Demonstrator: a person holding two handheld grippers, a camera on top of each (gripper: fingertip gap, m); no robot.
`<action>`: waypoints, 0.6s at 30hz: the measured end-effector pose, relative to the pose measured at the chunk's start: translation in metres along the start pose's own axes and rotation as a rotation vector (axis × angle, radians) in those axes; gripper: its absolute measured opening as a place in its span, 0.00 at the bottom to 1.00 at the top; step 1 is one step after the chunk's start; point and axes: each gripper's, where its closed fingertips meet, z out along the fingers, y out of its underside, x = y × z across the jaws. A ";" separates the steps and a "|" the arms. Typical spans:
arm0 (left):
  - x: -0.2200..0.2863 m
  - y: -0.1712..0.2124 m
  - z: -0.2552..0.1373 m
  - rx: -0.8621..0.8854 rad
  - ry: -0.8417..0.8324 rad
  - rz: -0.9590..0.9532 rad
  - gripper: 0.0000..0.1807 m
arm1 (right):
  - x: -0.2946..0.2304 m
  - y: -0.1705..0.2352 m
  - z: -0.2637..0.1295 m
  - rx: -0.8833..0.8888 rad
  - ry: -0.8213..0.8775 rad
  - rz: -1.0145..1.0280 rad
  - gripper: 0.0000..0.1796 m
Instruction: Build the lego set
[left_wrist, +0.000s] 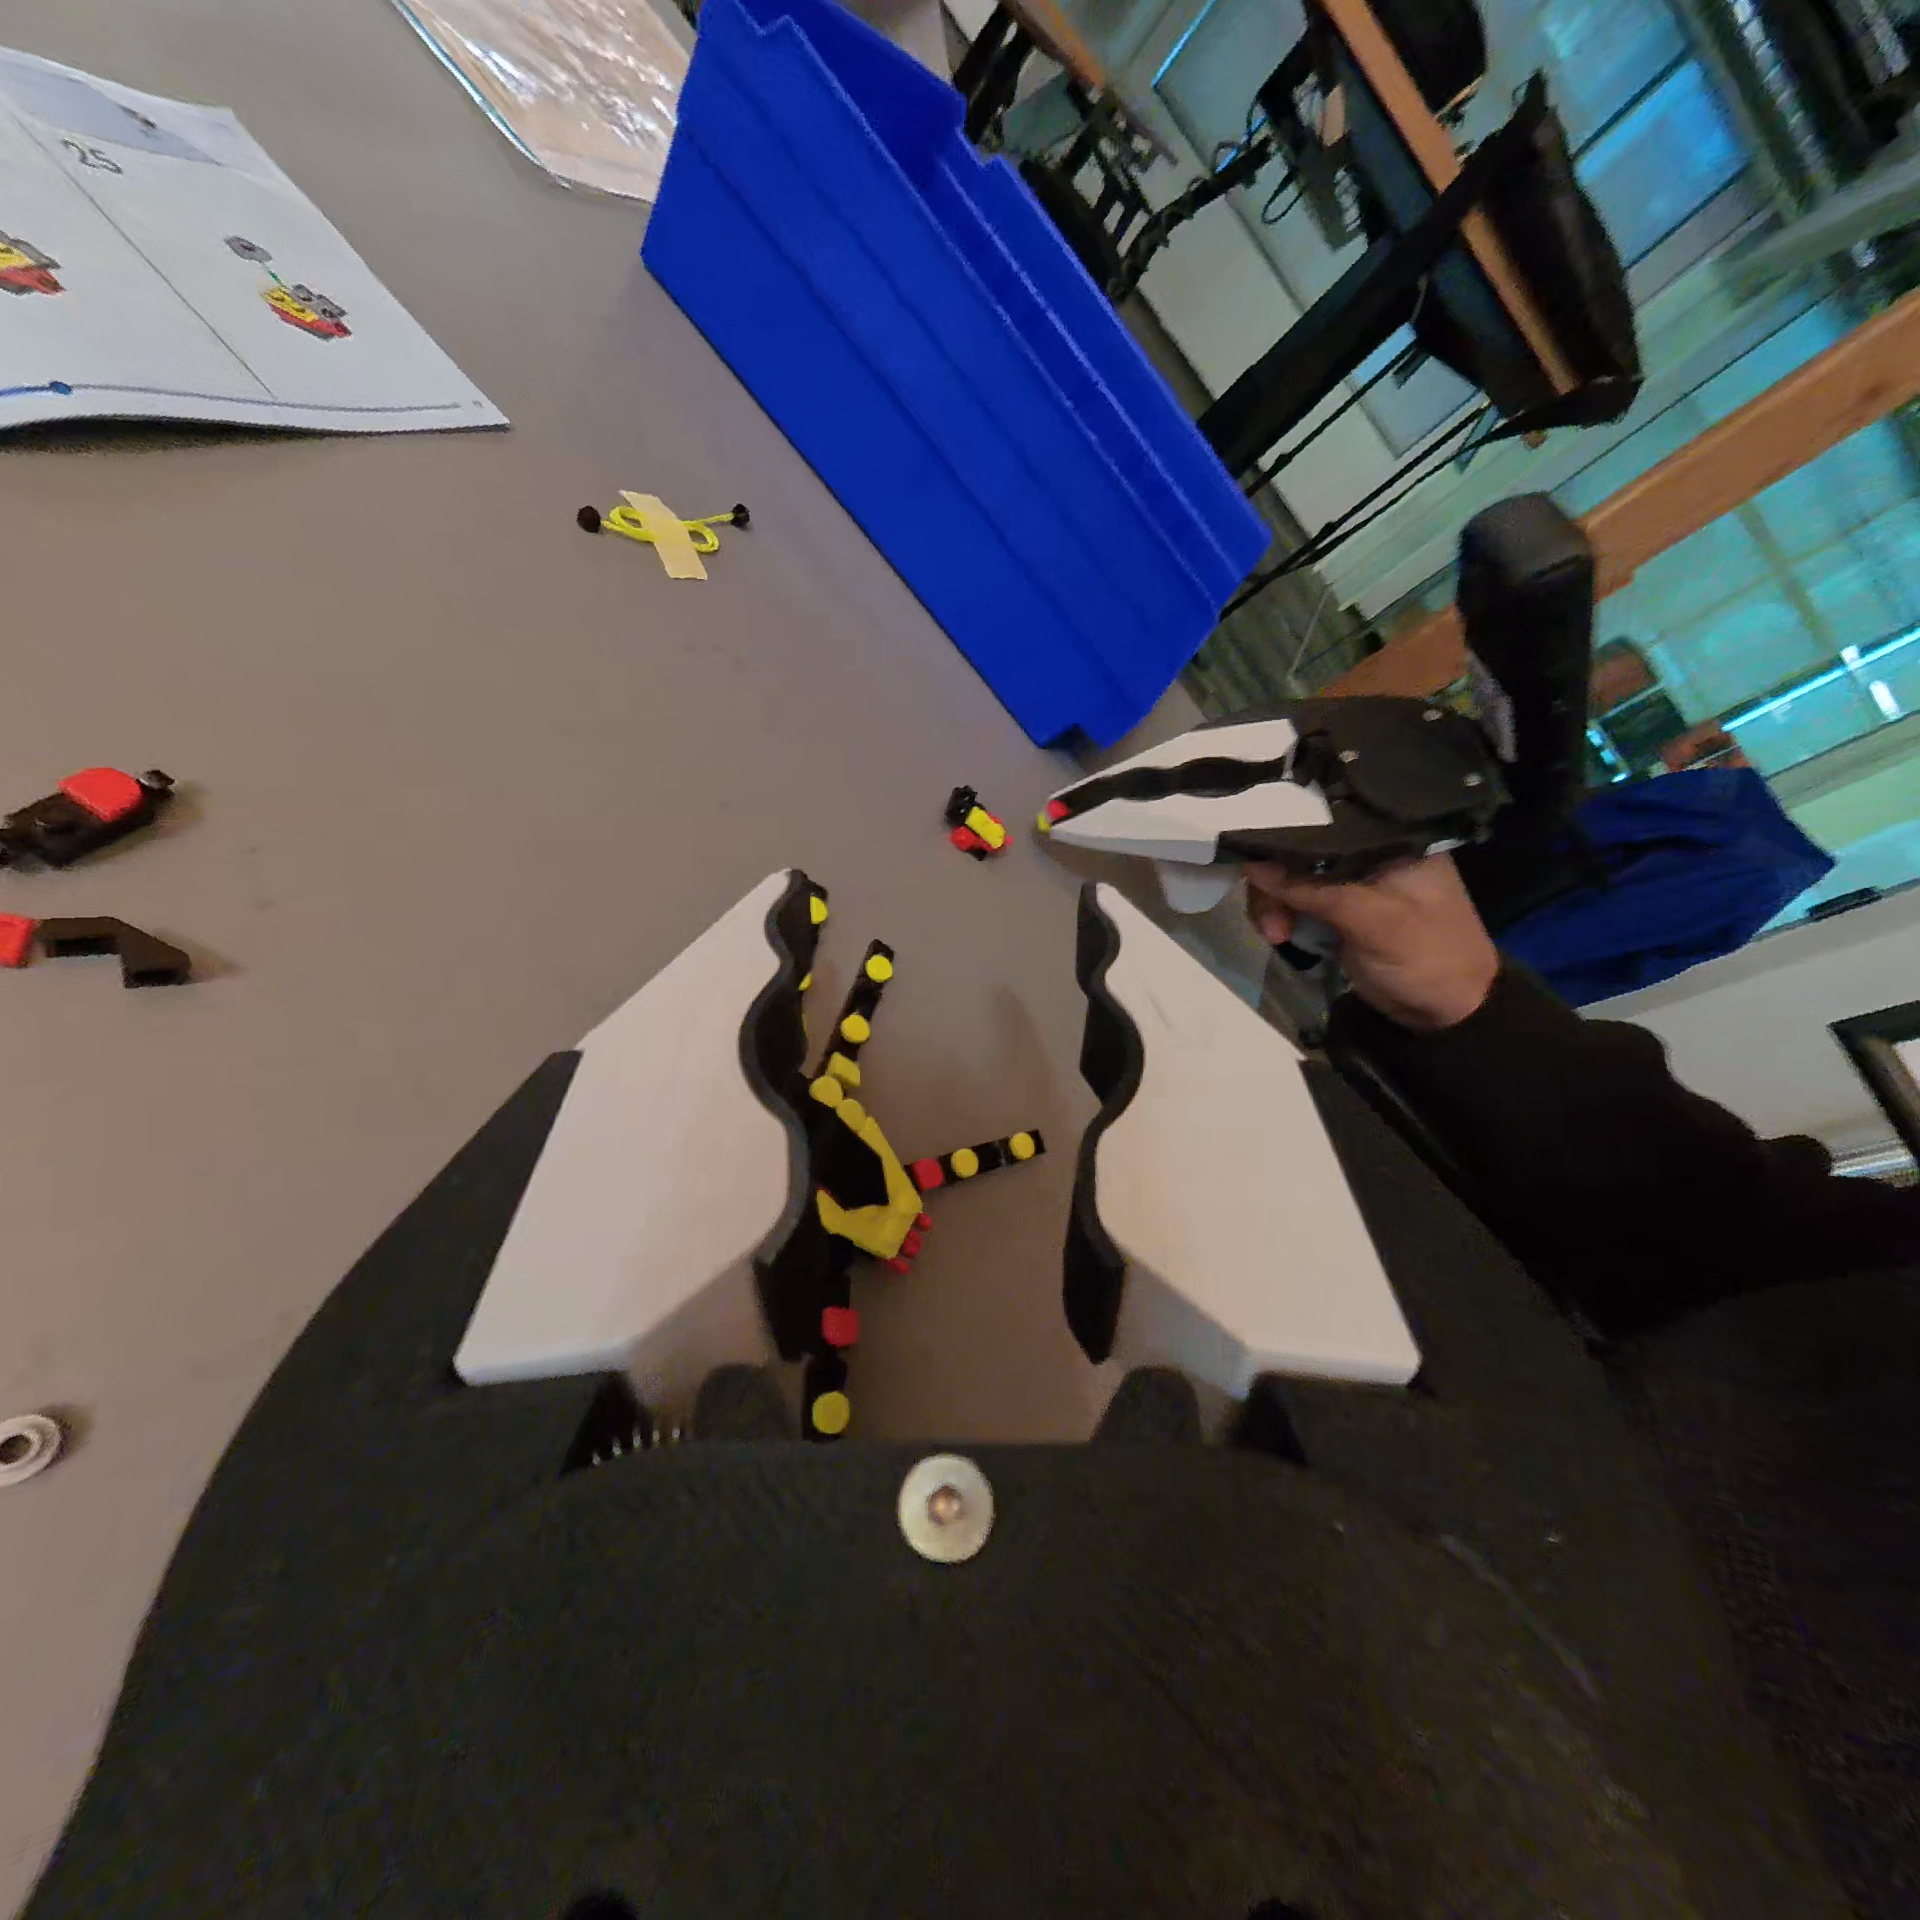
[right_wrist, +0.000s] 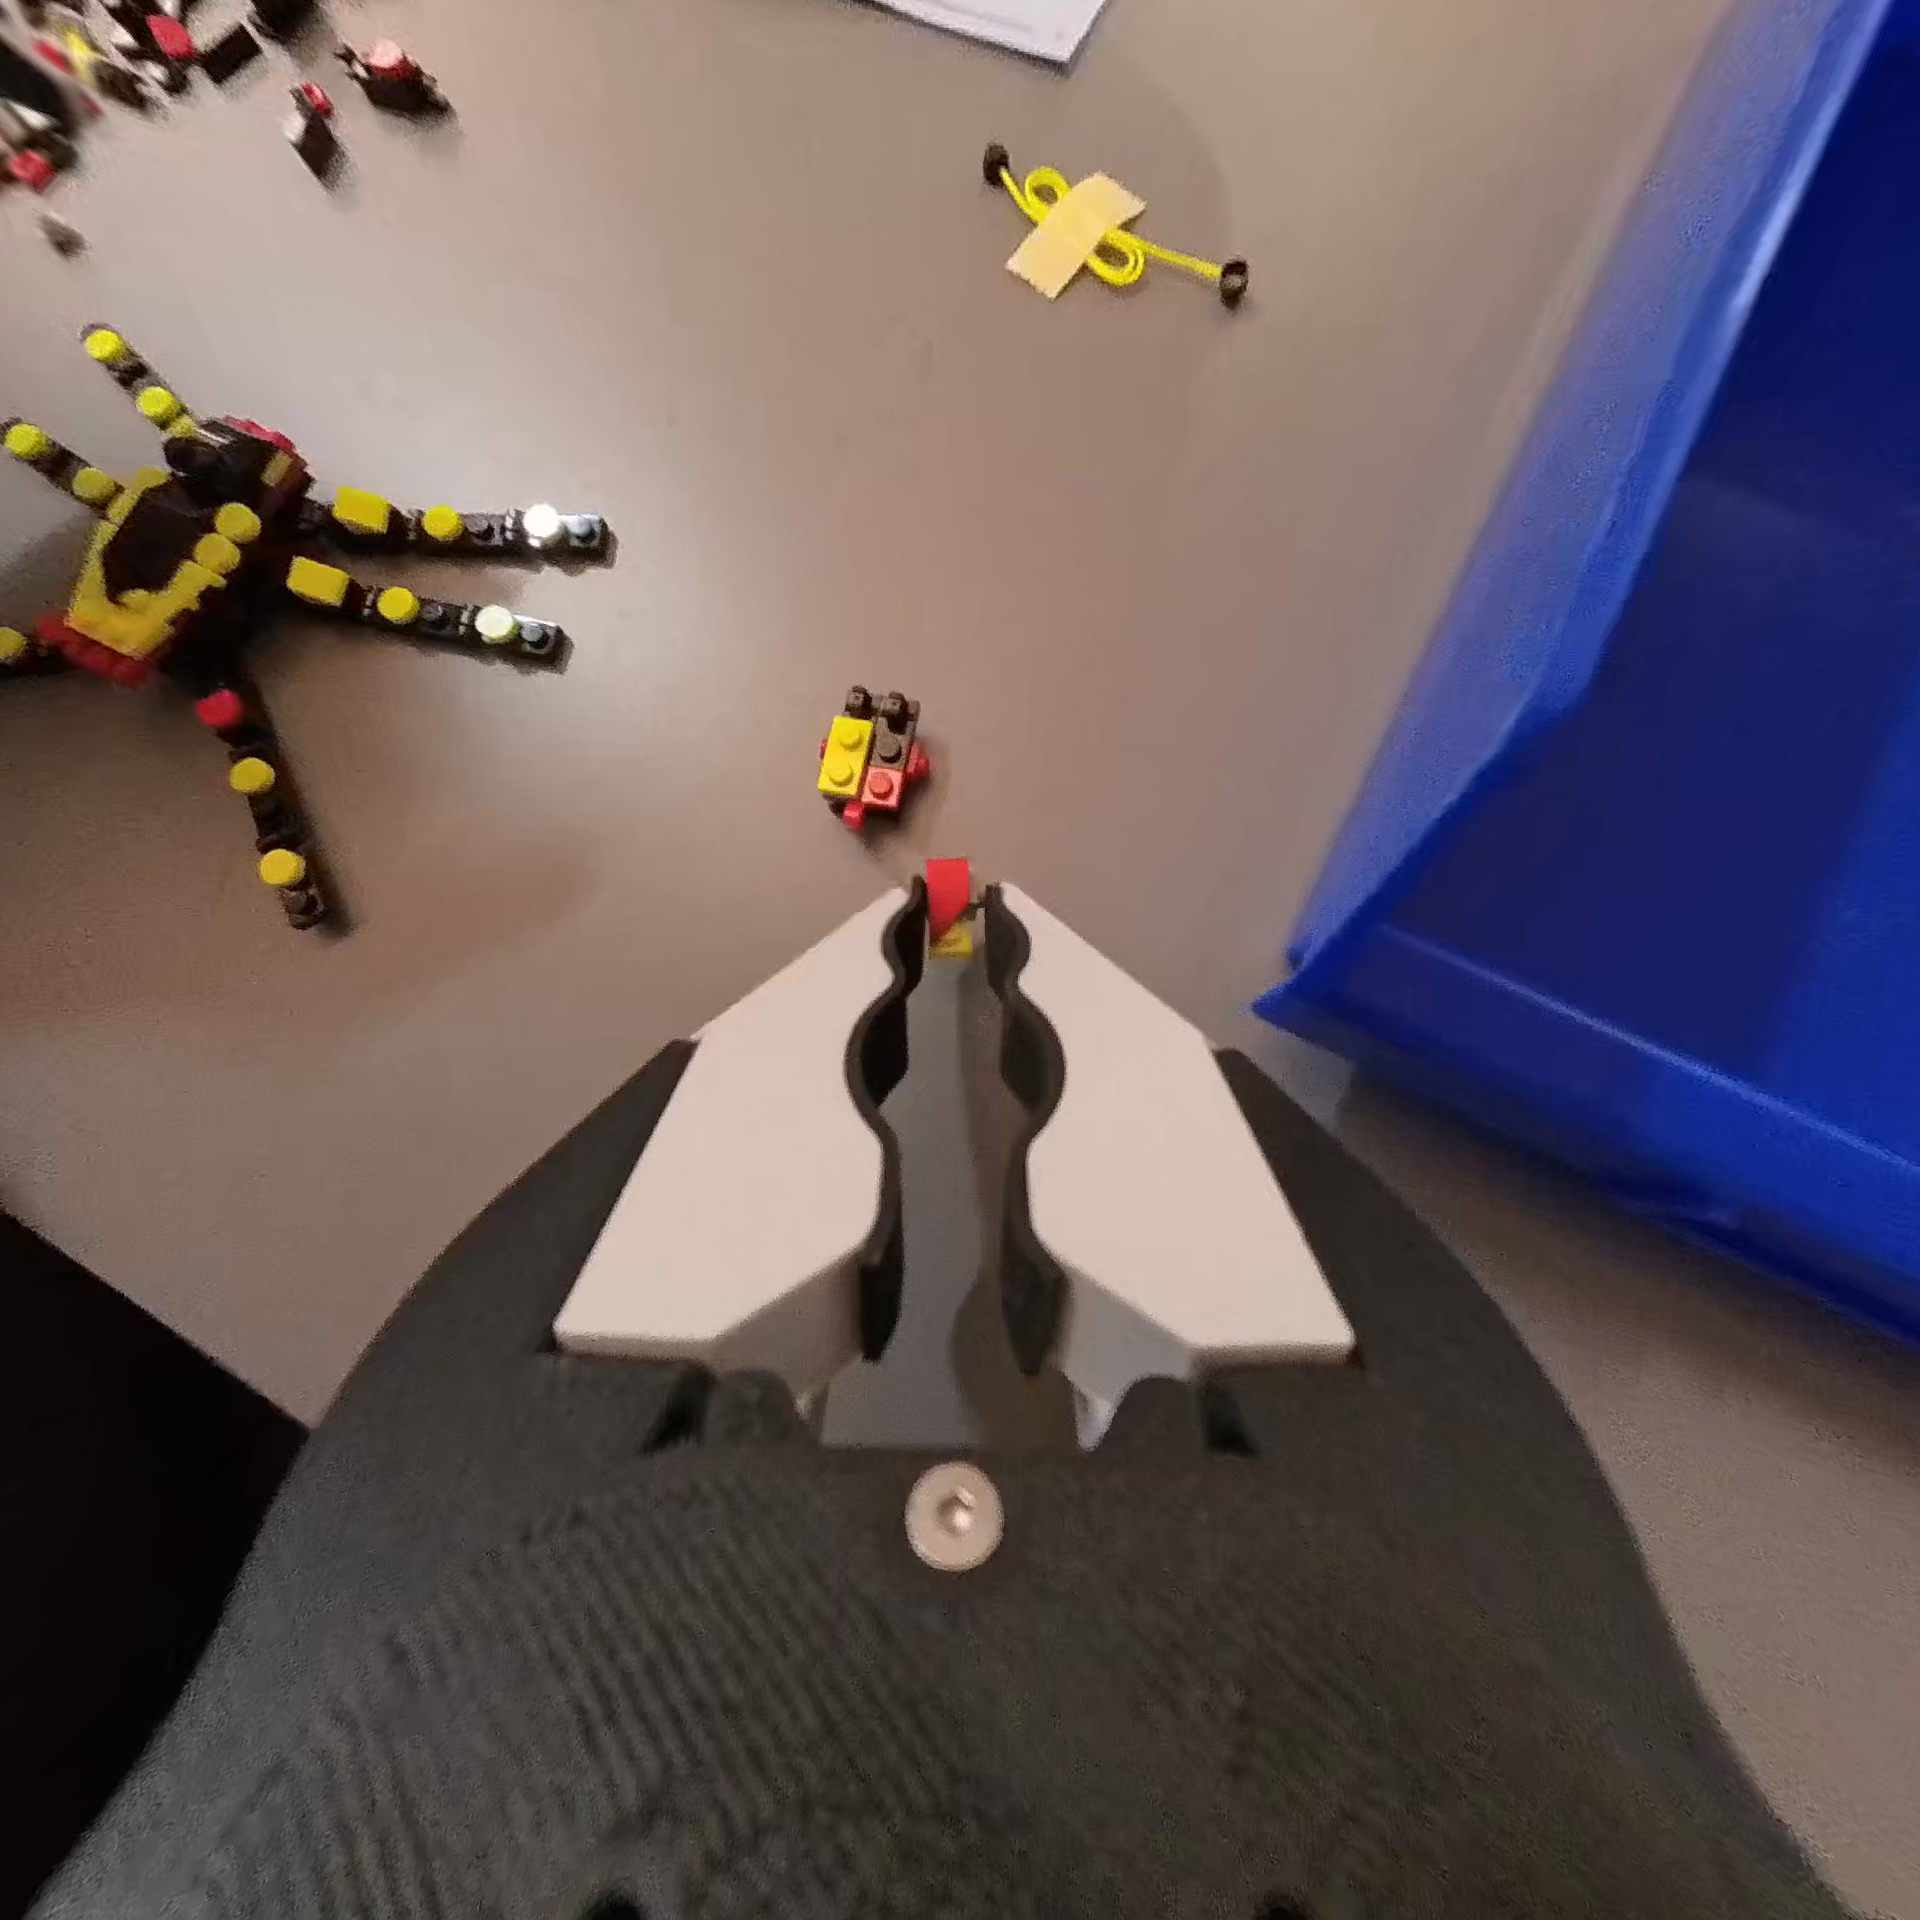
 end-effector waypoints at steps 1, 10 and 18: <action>0.002 0.000 -0.001 0.008 0.011 -0.009 0.27 | 0.001 0.002 0.002 -0.012 0.009 0.000 0.05; -0.001 -0.001 -0.009 0.032 0.034 -0.028 0.26 | 0.003 0.010 0.005 -0.032 0.047 0.021 0.14; -0.005 -0.017 -0.021 0.087 0.009 0.095 0.43 | -0.005 -0.055 -0.068 0.320 0.158 -0.129 0.30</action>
